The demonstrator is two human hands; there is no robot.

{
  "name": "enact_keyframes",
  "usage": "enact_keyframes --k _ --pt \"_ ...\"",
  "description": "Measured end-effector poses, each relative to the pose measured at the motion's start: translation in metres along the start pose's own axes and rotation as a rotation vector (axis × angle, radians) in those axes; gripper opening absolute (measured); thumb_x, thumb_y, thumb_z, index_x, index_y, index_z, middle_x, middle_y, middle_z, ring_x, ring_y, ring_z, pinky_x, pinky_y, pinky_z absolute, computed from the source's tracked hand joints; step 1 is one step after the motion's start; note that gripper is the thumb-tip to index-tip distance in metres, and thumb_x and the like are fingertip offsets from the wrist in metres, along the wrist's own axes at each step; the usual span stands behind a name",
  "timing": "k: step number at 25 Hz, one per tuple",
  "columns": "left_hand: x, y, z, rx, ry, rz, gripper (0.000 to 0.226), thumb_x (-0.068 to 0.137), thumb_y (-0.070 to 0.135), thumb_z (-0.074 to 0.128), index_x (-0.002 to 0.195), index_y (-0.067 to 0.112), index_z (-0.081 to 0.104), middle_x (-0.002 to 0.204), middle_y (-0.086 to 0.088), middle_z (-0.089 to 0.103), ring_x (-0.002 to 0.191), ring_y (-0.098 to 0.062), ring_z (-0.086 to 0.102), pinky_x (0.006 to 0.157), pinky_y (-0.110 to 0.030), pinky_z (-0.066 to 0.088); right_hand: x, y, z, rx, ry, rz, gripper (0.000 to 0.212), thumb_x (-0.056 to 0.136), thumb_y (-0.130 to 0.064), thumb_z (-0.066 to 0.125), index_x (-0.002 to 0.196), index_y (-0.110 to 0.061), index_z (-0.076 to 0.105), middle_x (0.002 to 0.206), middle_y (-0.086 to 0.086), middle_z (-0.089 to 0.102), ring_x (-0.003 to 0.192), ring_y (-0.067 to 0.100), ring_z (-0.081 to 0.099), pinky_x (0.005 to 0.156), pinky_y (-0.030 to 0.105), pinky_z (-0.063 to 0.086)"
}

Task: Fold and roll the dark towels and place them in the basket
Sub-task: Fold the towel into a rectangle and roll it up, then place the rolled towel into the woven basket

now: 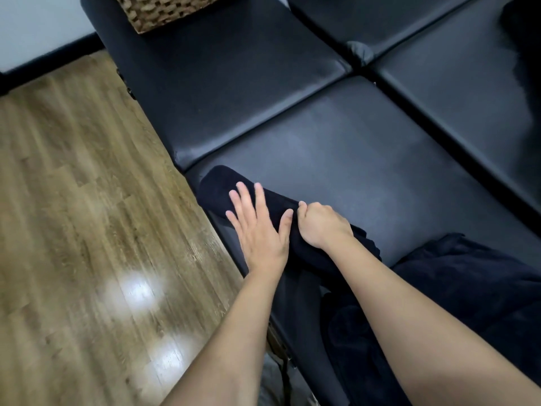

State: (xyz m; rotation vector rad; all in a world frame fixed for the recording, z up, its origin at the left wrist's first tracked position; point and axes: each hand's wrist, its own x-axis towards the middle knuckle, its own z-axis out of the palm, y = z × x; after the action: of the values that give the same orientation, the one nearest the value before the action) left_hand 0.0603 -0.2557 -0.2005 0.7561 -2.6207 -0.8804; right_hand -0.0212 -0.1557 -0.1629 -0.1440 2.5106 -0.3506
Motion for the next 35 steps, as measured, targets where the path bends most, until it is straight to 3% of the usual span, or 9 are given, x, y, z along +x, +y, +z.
enact_keyframes --k 5,9,11,15,18,21,26,32,35 --pt "-0.012 0.022 0.001 -0.496 0.051 -0.331 0.099 0.093 0.059 0.057 0.161 0.027 -0.007 0.165 0.013 -0.024 0.152 -0.006 -0.021 0.126 -0.034 0.005 -0.003 0.000 0.000 0.061 -0.055 0.064 0.064 0.106 -0.048 0.012 0.131 -0.011 0.057 0.131 0.013 0.061 0.118 0.034 0.056 0.094 0.044 0.041" --pt "-0.015 0.039 -0.005 -0.715 -0.018 -0.740 0.096 0.091 0.062 0.060 0.160 0.038 -0.002 0.169 0.007 0.011 0.153 -0.013 0.023 0.122 -0.031 0.024 -0.005 0.002 0.003 0.228 -0.156 0.134 0.075 0.103 -0.058 0.010 0.141 -0.008 0.051 0.142 0.012 0.055 0.129 0.032 0.051 0.106 0.046 0.040" --pt "-0.014 0.040 -0.007 -0.728 -0.002 -0.797 0.084 0.094 0.066 0.051 0.161 0.034 0.012 0.165 0.005 0.026 0.148 -0.015 0.033 0.116 -0.028 0.028 -0.009 0.002 0.008 0.359 -0.222 0.171 0.085 0.097 -0.069 0.010 0.145 -0.010 0.049 0.145 0.009 0.053 0.131 0.031 0.050 0.111 0.048 0.039" --pt "-0.007 0.032 -0.016 -0.872 -0.061 -0.839 0.088 0.081 0.085 0.046 0.154 0.037 0.034 0.153 0.012 0.046 0.137 -0.013 0.049 0.115 -0.034 0.037 -0.021 -0.003 0.009 0.506 -0.276 0.160 0.113 0.070 -0.096 0.006 0.141 -0.024 0.055 0.139 -0.001 0.059 0.125 0.026 0.056 0.108 0.048 0.043" --pt "-0.004 0.022 -0.028 -0.976 -0.155 -0.852 0.086 0.074 0.088 0.053 0.144 0.037 0.047 0.133 0.015 0.062 0.118 -0.008 0.062 0.105 -0.039 0.051 -0.030 -0.010 0.011 0.557 -0.246 0.047 0.098 0.078 -0.092 0.012 0.143 -0.030 0.050 0.146 -0.005 0.051 0.133 0.022 0.048 0.111 0.047 0.039" --pt "0.003 0.021 -0.040 -1.069 -0.257 -0.856 0.094 0.071 0.083 0.064 0.148 0.034 0.041 0.135 0.009 0.062 0.117 -0.013 0.065 0.096 -0.038 0.056 -0.037 -0.015 0.011 0.552 -0.150 0.015 0.082 0.085 -0.086 0.018 0.142 -0.032 0.043 0.148 -0.002 0.041 0.140 0.025 0.035 0.115 0.049 0.031" --pt "0.025 0.037 -0.065 -1.084 -0.352 -0.731 0.112 0.052 0.093 0.069 0.145 0.035 0.043 0.139 0.007 0.062 0.119 -0.018 0.066 0.101 -0.046 0.054 -0.047 -0.028 -0.026 0.889 -0.115 -0.064 0.085 0.073 -0.090 0.046 0.139 -0.037 0.041 0.134 -0.016 0.056 0.116 0.009 0.060 0.105 0.039 0.048" --pt "0.053 0.088 -0.118 -1.147 -0.339 -0.525 0.062 0.081 0.067 0.066 0.129 0.029 0.057 0.121 0.003 0.073 0.106 -0.017 0.073 0.094 -0.041 0.059 -0.063 -0.053 -0.081 0.975 0.070 -0.195 0.064 0.082 -0.076 0.057 0.122 -0.026 0.061 0.114 -0.012 0.070 0.098 0.004 0.069 0.088 0.029 0.055" --pt "0.067 0.112 -0.140 -1.129 -0.305 -0.441 0.015 0.096 0.054 0.059 0.104 0.042 0.054 0.093 0.025 0.075 0.085 0.006 0.072 0.074 -0.019 0.058 -0.075 -0.063 -0.110 0.972 0.181 -0.260 0.061 0.080 -0.079 0.057 0.106 -0.024 0.067 0.099 -0.009 0.075 0.087 0.006 0.072 0.084 0.034 0.058"
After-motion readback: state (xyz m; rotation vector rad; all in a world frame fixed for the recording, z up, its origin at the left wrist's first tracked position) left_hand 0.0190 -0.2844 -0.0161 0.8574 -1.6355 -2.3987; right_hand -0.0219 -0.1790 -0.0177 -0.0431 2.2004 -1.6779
